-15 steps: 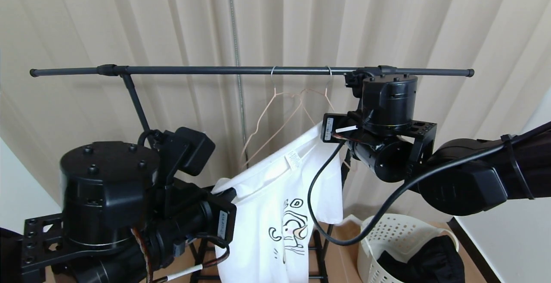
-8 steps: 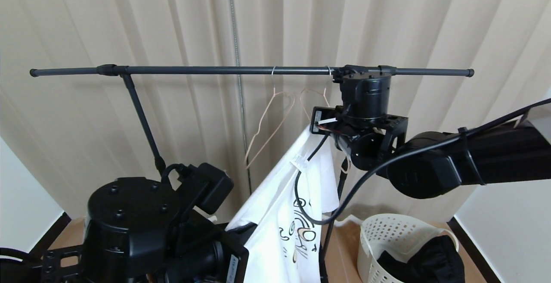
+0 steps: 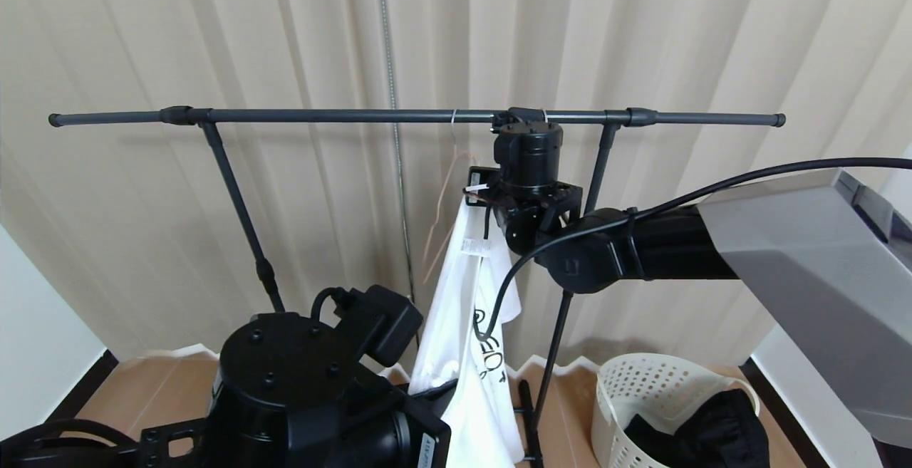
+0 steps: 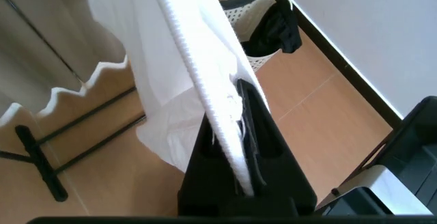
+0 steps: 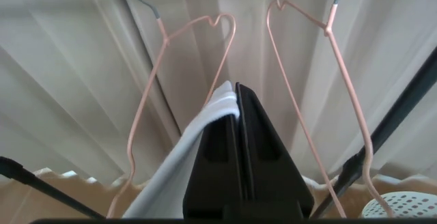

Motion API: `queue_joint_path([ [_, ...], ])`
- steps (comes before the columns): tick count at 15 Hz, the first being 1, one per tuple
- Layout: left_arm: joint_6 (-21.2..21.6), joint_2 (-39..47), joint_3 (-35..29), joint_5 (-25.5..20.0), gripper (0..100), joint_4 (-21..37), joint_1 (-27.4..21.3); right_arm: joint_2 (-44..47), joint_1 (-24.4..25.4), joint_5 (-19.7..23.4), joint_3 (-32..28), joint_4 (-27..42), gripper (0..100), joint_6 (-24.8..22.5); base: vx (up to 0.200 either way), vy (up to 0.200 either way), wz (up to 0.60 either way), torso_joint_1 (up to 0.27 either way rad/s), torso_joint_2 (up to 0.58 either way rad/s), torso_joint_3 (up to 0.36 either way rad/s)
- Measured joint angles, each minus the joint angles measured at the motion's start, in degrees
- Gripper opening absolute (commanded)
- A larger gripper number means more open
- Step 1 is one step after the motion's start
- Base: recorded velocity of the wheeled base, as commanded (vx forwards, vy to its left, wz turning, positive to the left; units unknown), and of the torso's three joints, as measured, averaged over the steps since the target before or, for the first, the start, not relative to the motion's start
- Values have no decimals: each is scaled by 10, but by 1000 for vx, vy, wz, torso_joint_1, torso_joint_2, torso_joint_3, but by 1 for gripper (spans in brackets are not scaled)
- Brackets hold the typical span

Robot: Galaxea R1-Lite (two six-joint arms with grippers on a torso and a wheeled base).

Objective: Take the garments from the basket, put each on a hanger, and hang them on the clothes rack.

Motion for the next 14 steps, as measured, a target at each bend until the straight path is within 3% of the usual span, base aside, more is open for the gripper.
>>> queue_joint_path([
  [9,-9,9,-7,4,0,3,-14,18,3,-2,-6,-8,0,5,0,0,0,0,0,0],
  [14,5,9,-20,6,0,6,72,-37,-21,-4,82,-9,0,3,0,0,0,0,0,0],
])
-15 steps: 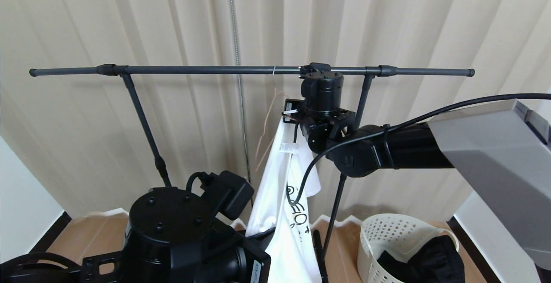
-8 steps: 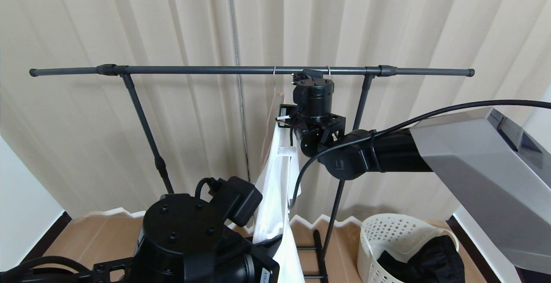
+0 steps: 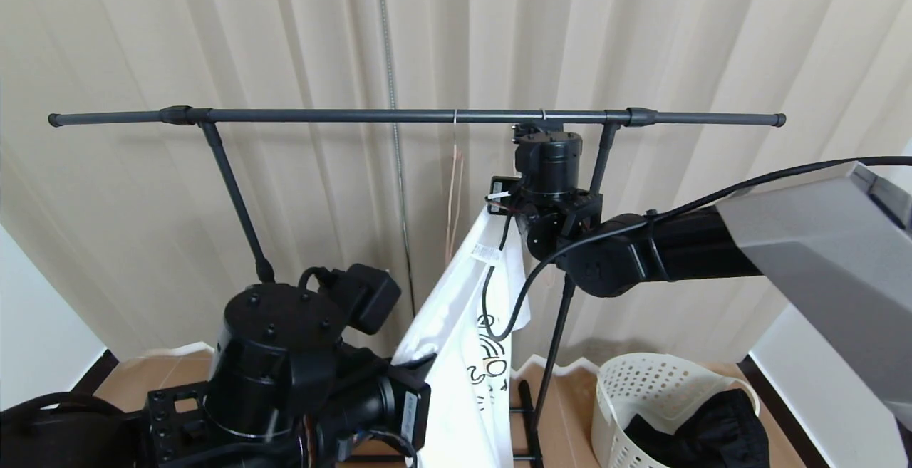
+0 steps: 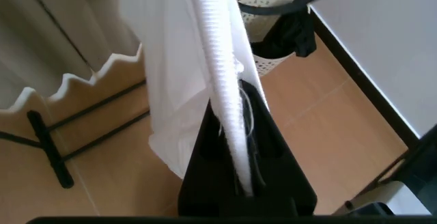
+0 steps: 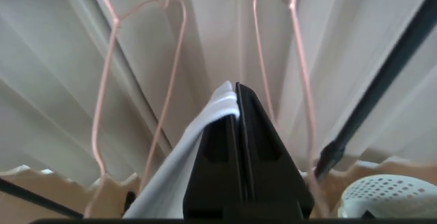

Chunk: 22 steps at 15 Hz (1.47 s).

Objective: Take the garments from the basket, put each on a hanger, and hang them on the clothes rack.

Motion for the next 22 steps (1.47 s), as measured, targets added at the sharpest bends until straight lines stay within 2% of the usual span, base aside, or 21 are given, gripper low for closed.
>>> queue_joint_path([
  [3,19,0,-20,13,0,-1,45,-64,-6,-5,73,4,0,-2,0,0,0,0,0,0],
  [6,30,0,-44,16,0,-2,71,-120,-6,-44,144,6,0,-6,0,0,0,0,0,0],
  [9,39,7,-73,22,0,-2,87,-176,-1,-48,221,9,0,-44,0,0,0,0,0,0],
  [11,39,21,-94,28,0,-2,91,-215,11,-47,261,43,0,-59,0,0,0,0,0,0],
  [16,39,60,-127,29,0,-3,98,-268,44,-46,316,142,0,-25,0,0,0,0,0,0],
  [20,39,83,-156,34,0,-3,108,-284,49,-47,320,180,0,-23,0,0,0,0,0,0],
  [22,41,88,-176,34,0,-2,111,-303,49,-46,320,230,0,-22,0,0,0,0,0,0],
])
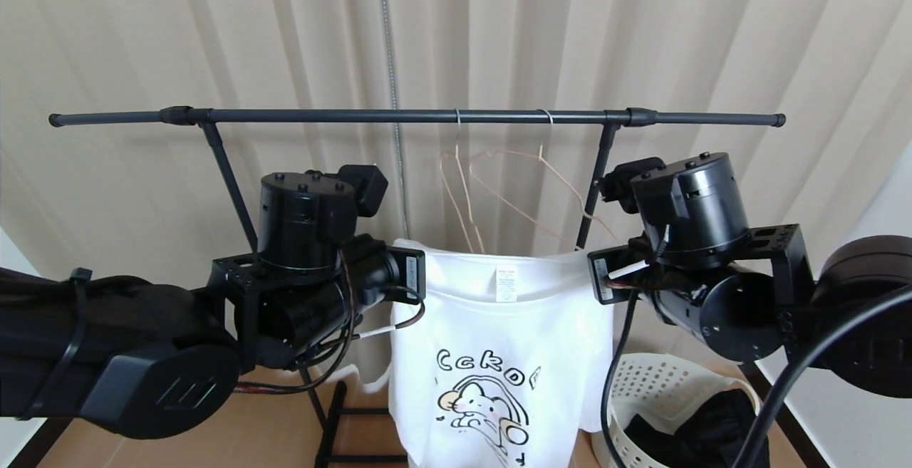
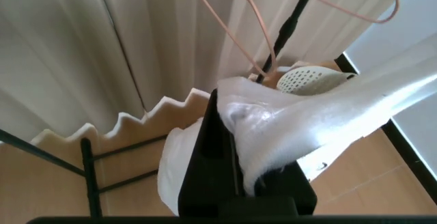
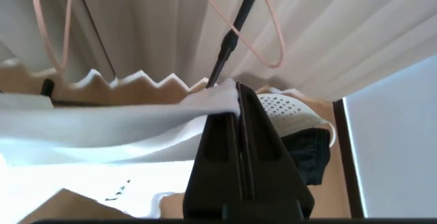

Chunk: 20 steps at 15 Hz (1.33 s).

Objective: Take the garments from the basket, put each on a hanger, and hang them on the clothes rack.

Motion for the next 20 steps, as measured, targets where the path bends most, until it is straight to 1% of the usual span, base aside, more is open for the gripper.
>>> queue_joint_path([
  [2,8,3,-17,1,0,2,-1,-20,0,0,-1,32,0,0,0,0,0,0,0,0],
  [4,25,5,-32,0,0,3,-3,-39,0,0,-2,74,0,0,0,0,0,0,0,0],
  [6,32,10,-39,0,0,3,-8,-54,0,0,-3,78,0,0,0,0,0,0,0,0],
  [7,32,12,-41,1,100,3,-12,-59,0,0,-3,78,0,0,0,0,0,0,0,0],
  [13,36,16,-34,0,100,3,-20,-66,-1,0,-4,77,0,0,0,0,0,0,0,0],
  [17,39,-1,-10,-2,100,4,-20,-65,-10,0,-5,72,0,0,0,0,0,0,0,0],
  [18,45,-10,2,-7,100,7,-21,-64,-14,0,-7,71,0,0,0,0,0,0,0,0],
  [19,52,-22,15,-25,100,21,-20,-62,-20,-2,-8,71,0,1,0,0,0,0,0,0],
  [20,55,-34,27,-56,100,38,-18,-59,-24,-2,-10,71,0,1,0,0,0,0,0,0],
])
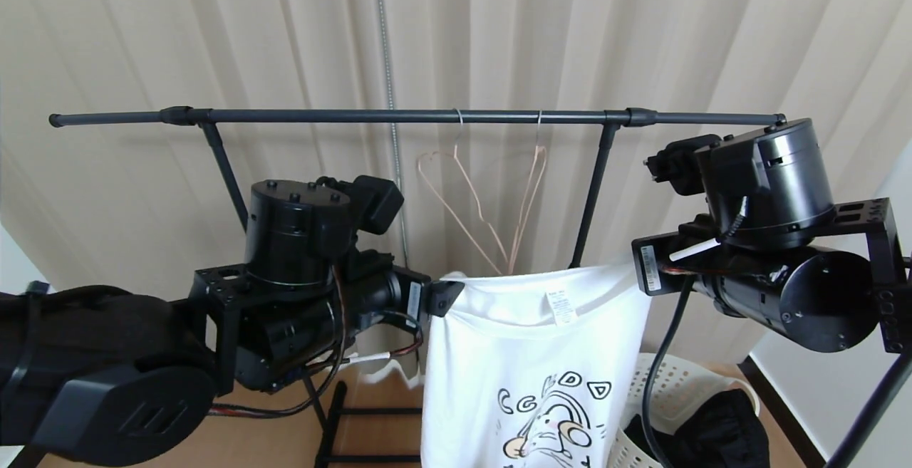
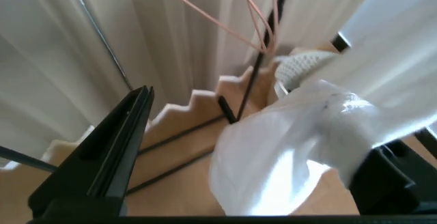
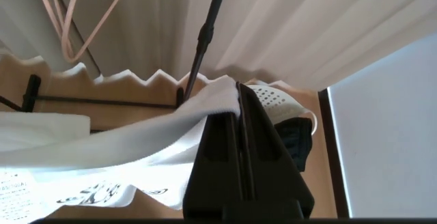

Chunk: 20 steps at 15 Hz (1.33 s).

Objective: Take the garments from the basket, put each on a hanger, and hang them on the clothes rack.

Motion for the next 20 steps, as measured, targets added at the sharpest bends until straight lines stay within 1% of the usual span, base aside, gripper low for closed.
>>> queue_joint_path([
  [2,-5,-28,18,-76,100,33,14,5,-6,0,-3,-1,0,0,0,0,0,0,0,0],
  [5,-47,-51,22,-144,100,45,30,16,-15,-2,-9,-1,0,1,0,0,0,0,0,0],
  [6,-52,-54,22,-166,100,47,36,21,-20,-2,-15,-1,0,1,0,0,0,0,0,0],
  [8,-53,-57,11,-201,100,58,54,30,-30,-2,-20,-1,0,1,0,0,0,0,0,0],
  [10,-53,-51,-24,-215,100,91,71,30,-33,-2,-11,0,0,0,0,0,0,0,0,0],
  [12,-58,-33,-87,-216,100,132,81,29,-34,-2,-8,0,0,0,0,0,0,0,0,0],
  [13,-66,-16,-131,-208,100,154,83,26,-34,-1,-8,1,0,-2,0,0,0,0,0,0],
  [15,-79,24,-225,-174,100,199,81,17,-34,-1,-8,2,0,-5,0,0,0,0,0,0],
  [17,-85,79,-330,-121,100,247,74,4,-34,1,-8,1,0,-15,0,0,0,0,0,0],
  [18,-86,108,-381,-101,100,272,70,-1,-34,1,-8,1,0,-17,0,0,0,0,0,0],
  [20,-87,169,-505,-78,100,336,64,-7,-34,1,-12,1,0,-18,0,0,0,0,0,0],
])
